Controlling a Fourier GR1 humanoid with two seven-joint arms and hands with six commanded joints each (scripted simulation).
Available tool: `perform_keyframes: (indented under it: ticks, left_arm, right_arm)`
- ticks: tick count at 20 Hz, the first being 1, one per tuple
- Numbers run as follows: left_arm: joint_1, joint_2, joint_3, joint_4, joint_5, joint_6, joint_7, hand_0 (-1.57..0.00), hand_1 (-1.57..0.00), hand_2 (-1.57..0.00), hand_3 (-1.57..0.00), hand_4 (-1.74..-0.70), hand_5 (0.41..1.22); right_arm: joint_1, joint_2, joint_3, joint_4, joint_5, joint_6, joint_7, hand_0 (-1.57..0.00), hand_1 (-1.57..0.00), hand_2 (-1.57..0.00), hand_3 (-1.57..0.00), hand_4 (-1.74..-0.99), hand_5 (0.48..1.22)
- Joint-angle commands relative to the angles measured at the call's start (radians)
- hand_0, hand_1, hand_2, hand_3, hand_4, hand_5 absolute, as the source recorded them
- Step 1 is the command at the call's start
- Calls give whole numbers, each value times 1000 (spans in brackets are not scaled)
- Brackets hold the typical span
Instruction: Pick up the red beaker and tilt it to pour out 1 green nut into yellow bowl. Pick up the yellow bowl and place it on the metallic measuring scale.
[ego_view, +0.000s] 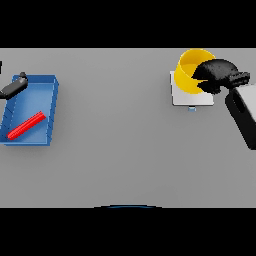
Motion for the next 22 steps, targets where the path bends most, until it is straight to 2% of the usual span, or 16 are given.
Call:
perform_keyframes:
  ticks: [1, 3, 7, 8, 11, 13, 14, 15, 16, 18, 20, 22]
  left_arm:
    - [-5, -1, 0, 5, -1, -4, -1, 1, 1, 1, 1, -814, 757]
    - [-6, -10, -1, 13, 5, -10, -4, 1, 1, 1, 1, -807, 749]
    - [-9, 2, 6, -3, 5, -5, -11, 1, 1, 1, 1, -796, 729]
    - [-9, -1, 2, -3, 4, -6, -6, 1, 1, 1, 1, -800, 725]
    - [-20, -6, 2, 8, 4, -15, 1, 1, 1, 1, 1, -806, 734]
    - [-15, -6, 1, 6, 4, -12, -2, 1, 1, 1, 1, -811, 740]
    - [-18, -12, 1, 14, 4, -12, -2, 1, 1, 1, 1, -813, 745]
    - [-18, -16, -6, 10, 1, -13, 1, 1, 1, 1, 1, -812, 745]
    - [-28, -22, -6, 28, 2, -22, 5, 1, 1, 1, 1, -812, 744]
    - [-32, -30, -7, 30, 0, -18, 6, 1, 1, 1, 1, -812, 745]
    - [-39, -27, -10, 42, -7, -25, 7, 1, 1, 1, 1, -805, 740]
    - [-47, -41, -5, 61, -4, -26, -7, 1, 1, 1, 1, -809, 739]
  right_arm:
    - [-2, 7, 9, 34, 8, -21, -23, -1571, -1566, -1571, -1360, -1724, 1221]
    - [-10, 24, 14, 84, 8, -51, -47, -1571, -1568, -1571, -1410, -1724, 1221]
    - [-40, 61, 25, 201, 19, -103, -44, -1571, -1499, -1565, -1500, -1727, 1221]
    - [-44, 68, 24, 218, 15, -111, -41, -1571, -1491, -1566, -1497, -1727, 1221]
    - [-50, 68, 27, 252, 2, -122, -80, -1548, -1420, -1568, -1481, -1721, 1221]
    - [-67, 79, 29, 274, -7, -105, -78, -1536, -1411, -1569, -1165, -1728, 1221]
    - [-64, 87, 27, 273, -12, -96, -63, -1543, -1443, -1496, -1022, -1659, 1221]
    - [-71, 90, 22, 281, -19, -88, -50, -1525, -1350, -1348, -907, -1596, 1134]
    - [-72, 91, 18, 284, -23, -84, -43, -1219, -1083, -1132, -824, -1548, 1053]
    - [-86, 84, 16, 307, -22, -72, -62, -780, -692, -810, -711, -1470, 928]
    - [-86, 89, 18, 325, -20, -70, -70, -499, -443, -597, -635, -1425, 851]
    - [-90, 99, 23, 335, -16, -72, -83, -319, -283, -449, -572, -1397, 799]
